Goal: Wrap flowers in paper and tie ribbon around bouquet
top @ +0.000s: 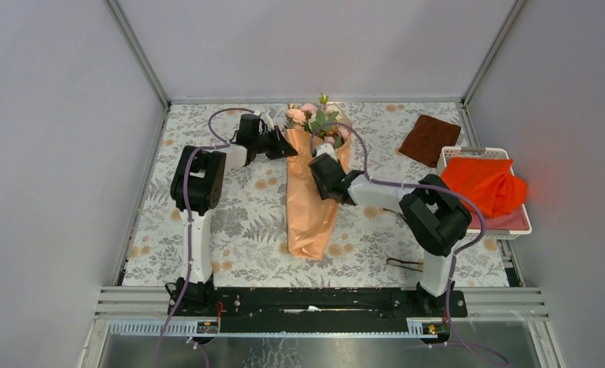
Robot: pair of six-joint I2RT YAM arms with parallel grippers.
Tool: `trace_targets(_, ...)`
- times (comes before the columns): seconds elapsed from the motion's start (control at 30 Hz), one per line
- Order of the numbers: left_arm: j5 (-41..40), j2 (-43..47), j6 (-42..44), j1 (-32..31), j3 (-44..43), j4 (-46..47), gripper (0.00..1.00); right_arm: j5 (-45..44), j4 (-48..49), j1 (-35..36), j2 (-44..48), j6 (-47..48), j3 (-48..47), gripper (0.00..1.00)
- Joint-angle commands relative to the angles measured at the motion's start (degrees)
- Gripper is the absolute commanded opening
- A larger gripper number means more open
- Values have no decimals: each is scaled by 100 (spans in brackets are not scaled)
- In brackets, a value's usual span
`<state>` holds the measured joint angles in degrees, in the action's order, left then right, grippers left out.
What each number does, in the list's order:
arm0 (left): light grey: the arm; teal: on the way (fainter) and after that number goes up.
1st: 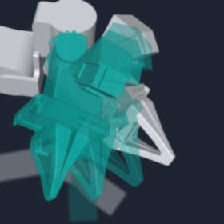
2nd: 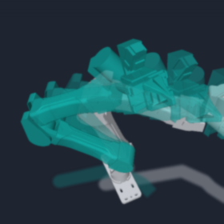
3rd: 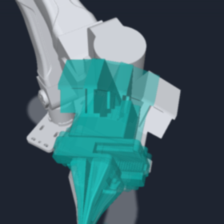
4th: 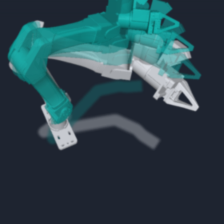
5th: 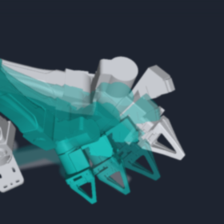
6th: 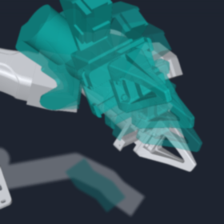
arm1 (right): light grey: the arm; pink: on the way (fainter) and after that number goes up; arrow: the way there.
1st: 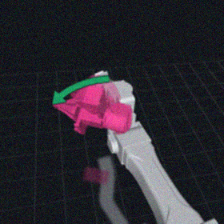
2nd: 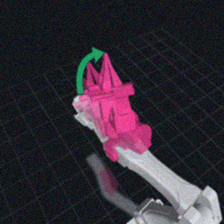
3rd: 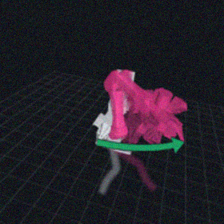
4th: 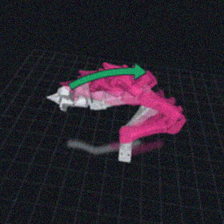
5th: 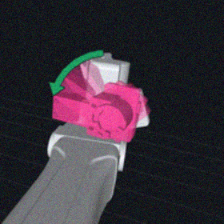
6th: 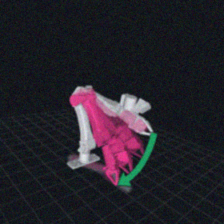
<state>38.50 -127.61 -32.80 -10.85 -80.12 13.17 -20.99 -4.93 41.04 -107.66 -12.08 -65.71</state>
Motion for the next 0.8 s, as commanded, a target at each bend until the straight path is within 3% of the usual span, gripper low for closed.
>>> trace_targets(0.0,-115,179,114,-29,100,141,0,-1553,96,966,580,1117,381,52)
trace_targets(0.13,-156,164,167,-31,115,82,0,-1581,432,1987,784,1920,801,52)
trace_targets(0.27,-167,184,196,-29,128,55,0,-608,432,2462,1177,1934,1109,52)
trace_targets(0.43,-189,226,281,-29,103,-5,0,1002,1445,2536,2266,2470,2243,53)
trace_targets(0.6,-207,248,291,-31,103,-16,0,2702,3124,2536,3332,4467,3746,62)
trace_targets(0.77,-211,257,333,-32,116,-57,0,2580,2704,2540,3170,5434,3655,65)
